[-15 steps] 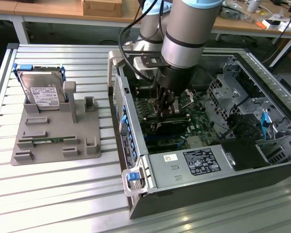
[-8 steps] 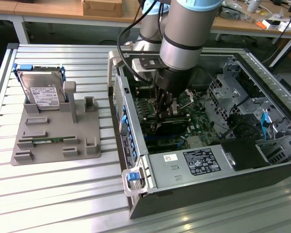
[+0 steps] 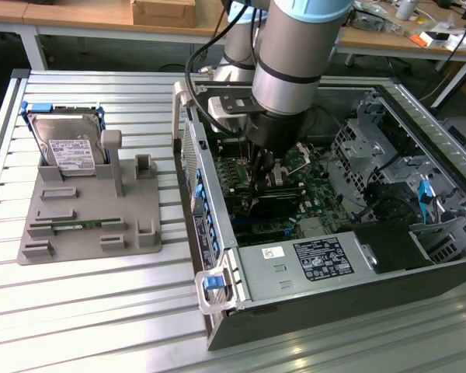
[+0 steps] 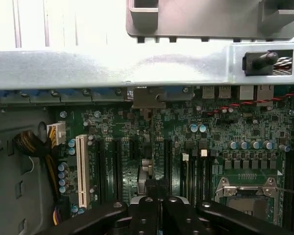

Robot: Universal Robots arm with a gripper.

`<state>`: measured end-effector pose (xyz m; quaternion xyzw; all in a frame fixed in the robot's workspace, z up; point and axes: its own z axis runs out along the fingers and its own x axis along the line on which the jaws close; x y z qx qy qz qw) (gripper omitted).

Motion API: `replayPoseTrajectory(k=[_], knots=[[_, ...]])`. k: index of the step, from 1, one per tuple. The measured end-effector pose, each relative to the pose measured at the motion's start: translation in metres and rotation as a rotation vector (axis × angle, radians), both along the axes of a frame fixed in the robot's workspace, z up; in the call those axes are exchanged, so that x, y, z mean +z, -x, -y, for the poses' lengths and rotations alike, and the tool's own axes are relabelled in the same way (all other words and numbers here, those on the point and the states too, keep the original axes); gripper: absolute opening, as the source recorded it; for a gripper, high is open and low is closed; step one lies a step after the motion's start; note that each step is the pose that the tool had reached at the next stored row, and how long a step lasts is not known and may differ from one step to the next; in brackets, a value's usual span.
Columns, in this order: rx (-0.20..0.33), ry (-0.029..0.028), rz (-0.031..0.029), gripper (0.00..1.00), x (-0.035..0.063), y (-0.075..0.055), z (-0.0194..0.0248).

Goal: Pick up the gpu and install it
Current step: 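Press down on the gpu until it lock into place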

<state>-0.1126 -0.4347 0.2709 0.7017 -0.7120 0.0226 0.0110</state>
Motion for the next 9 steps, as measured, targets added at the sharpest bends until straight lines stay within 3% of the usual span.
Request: replayPoseTrajectory(k=[5, 9], knots=[[0.000, -0.0006, 0.0048, 0.11, 0.0016, 0.002, -0.0001], [0.000, -0.0004, 0.0087, 0.11, 0.0017, 0.013, 0.0000]])
